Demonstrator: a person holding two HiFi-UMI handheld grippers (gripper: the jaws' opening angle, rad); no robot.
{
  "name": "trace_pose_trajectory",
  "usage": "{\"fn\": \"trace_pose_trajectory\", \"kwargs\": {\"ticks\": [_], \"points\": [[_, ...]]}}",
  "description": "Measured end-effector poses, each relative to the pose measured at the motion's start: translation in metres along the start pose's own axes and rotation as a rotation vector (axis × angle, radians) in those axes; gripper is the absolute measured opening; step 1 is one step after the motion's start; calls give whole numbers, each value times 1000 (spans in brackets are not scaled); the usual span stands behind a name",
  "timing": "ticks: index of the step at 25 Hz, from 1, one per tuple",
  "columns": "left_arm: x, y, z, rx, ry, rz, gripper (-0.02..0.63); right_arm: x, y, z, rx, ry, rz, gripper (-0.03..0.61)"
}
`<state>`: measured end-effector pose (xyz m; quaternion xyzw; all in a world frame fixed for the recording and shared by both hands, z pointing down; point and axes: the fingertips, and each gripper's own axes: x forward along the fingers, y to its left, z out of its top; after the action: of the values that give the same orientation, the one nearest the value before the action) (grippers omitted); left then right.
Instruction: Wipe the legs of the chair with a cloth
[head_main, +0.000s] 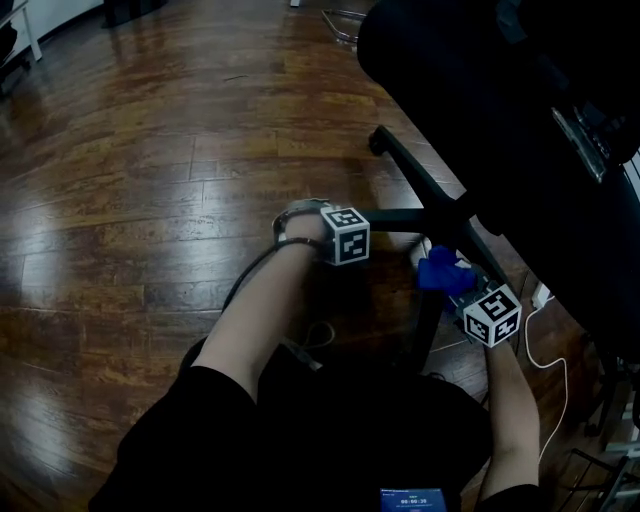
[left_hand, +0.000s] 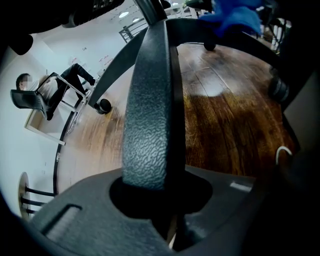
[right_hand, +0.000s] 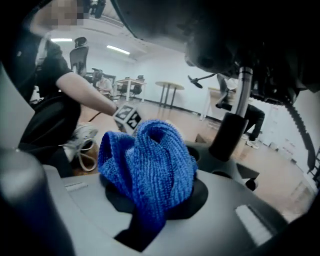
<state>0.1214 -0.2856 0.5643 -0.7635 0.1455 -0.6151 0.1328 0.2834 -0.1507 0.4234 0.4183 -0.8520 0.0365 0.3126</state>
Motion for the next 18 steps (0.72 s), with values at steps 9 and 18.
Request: {"fn": "trace_pose_trajectory", "kwargs": {"ticks": [9, 18], "points": [[0, 0, 1, 2, -9, 5, 64, 18, -43, 16, 55, -12, -188, 78], [1, 0, -2, 4, 6, 3, 64, -39, 112, -44, -56, 127, 177, 78]]}}
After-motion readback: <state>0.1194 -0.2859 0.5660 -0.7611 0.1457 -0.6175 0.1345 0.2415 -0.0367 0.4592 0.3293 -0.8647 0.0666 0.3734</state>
